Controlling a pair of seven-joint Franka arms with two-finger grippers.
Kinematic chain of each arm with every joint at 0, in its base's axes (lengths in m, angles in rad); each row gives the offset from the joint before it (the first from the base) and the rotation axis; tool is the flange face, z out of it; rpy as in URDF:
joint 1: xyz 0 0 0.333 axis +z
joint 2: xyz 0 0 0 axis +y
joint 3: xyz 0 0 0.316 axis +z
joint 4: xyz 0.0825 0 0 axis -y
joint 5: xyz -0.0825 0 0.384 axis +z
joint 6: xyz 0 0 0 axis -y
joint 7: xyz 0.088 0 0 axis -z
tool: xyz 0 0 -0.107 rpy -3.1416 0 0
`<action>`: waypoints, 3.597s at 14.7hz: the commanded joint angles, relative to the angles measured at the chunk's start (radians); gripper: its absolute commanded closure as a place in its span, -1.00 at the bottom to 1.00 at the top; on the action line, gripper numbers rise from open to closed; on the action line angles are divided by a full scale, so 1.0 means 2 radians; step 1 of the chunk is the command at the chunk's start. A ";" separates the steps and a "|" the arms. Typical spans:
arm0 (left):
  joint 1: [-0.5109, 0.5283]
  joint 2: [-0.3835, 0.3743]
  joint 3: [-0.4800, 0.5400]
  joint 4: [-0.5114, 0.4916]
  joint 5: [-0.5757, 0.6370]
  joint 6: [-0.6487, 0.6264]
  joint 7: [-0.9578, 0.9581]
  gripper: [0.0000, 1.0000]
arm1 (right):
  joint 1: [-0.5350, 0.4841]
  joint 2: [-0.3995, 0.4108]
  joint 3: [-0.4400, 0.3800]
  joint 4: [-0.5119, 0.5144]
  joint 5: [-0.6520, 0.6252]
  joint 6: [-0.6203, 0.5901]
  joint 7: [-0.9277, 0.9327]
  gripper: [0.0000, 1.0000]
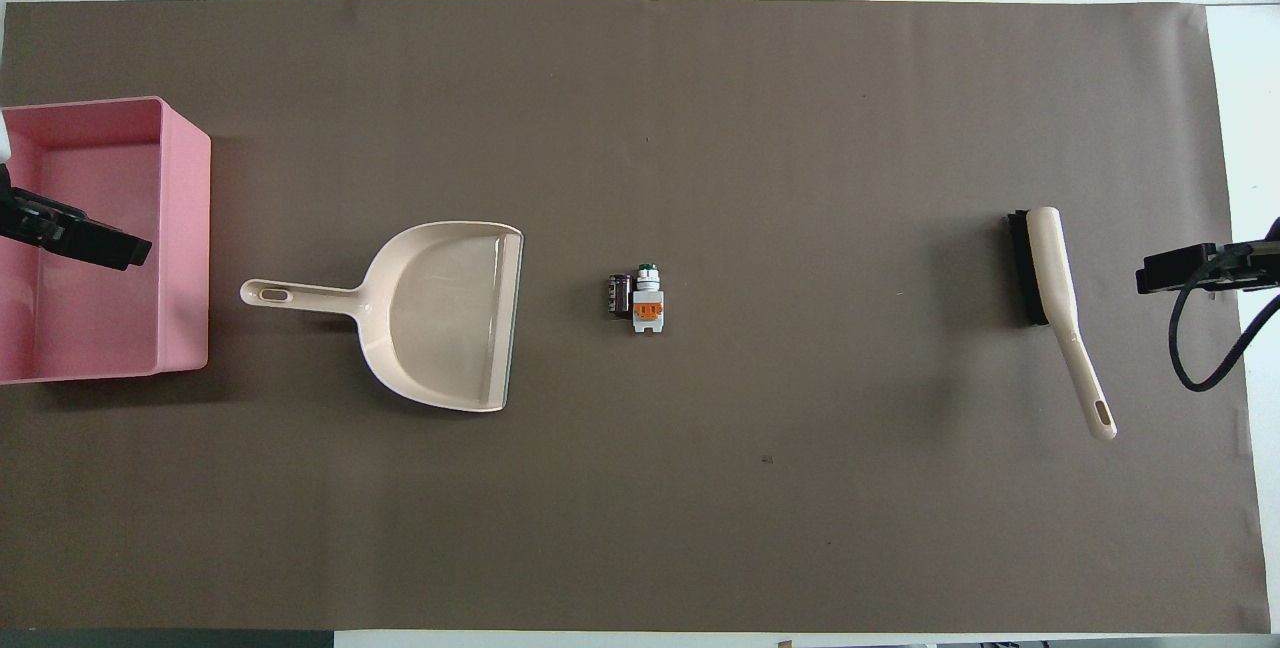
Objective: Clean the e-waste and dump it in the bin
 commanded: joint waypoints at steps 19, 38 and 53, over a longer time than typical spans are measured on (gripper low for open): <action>-0.067 0.024 0.003 -0.227 -0.001 0.242 0.491 -0.98 | -0.041 0.001 0.004 -0.225 0.004 0.215 -0.063 -0.66; -0.077 0.044 0.002 -0.244 -0.016 0.247 0.447 0.89 | 0.076 0.014 0.019 -0.098 0.010 0.090 0.105 1.00; -0.134 0.048 0.003 -0.210 0.072 0.199 0.345 1.00 | 0.330 0.046 0.019 -0.108 0.002 0.113 0.345 1.00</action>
